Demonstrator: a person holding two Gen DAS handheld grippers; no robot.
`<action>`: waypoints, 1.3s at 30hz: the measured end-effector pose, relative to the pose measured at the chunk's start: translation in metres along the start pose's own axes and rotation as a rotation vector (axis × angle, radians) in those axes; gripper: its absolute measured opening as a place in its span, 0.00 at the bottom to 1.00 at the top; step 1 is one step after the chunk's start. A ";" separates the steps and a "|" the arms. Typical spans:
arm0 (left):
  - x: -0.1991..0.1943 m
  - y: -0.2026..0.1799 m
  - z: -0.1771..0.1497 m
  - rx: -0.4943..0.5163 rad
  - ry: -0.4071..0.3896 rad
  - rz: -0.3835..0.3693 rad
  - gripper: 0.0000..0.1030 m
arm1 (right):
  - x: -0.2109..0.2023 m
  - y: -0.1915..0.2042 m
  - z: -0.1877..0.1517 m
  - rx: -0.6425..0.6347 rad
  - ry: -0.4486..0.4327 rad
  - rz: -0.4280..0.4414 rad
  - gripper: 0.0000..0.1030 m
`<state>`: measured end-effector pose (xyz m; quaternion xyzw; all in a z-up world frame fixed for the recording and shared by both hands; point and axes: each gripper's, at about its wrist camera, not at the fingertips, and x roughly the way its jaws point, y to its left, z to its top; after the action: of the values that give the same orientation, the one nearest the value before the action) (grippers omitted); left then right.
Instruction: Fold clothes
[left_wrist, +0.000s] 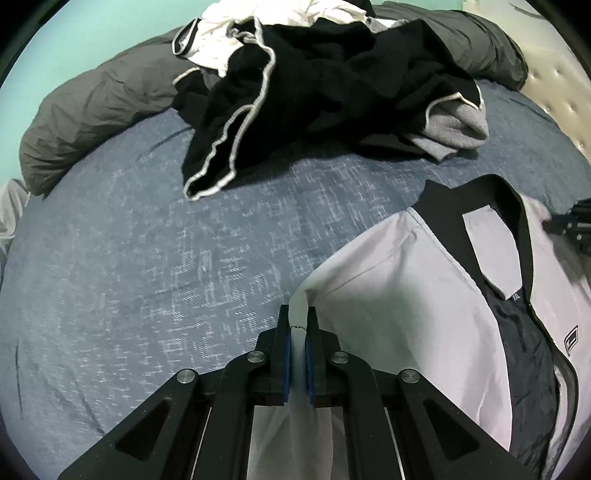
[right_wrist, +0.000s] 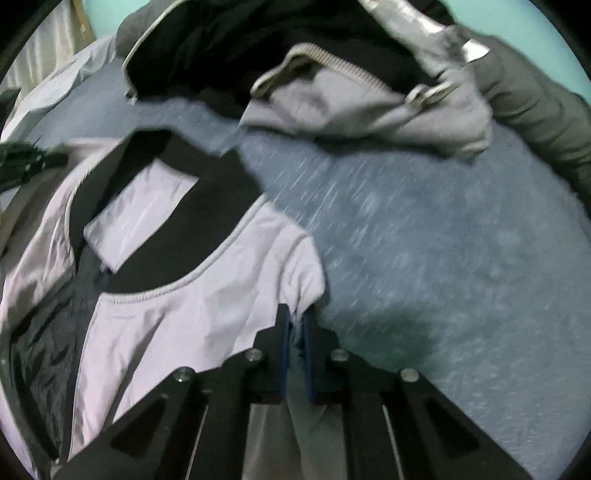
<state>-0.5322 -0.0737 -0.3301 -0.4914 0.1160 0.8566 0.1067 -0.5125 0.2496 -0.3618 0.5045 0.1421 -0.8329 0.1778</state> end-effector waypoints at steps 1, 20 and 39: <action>-0.001 0.003 0.001 -0.012 -0.004 -0.001 0.06 | -0.004 -0.004 0.004 0.007 -0.015 -0.012 0.05; 0.034 0.024 0.048 -0.175 -0.016 0.029 0.07 | 0.021 -0.032 0.071 0.060 -0.073 -0.262 0.05; -0.098 0.016 -0.020 -0.217 -0.135 -0.097 0.63 | -0.112 -0.017 -0.008 0.271 -0.290 -0.021 0.46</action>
<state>-0.4724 -0.1017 -0.2535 -0.4466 -0.0088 0.8889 0.1018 -0.4660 0.2855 -0.2650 0.3969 0.0069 -0.9102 0.1185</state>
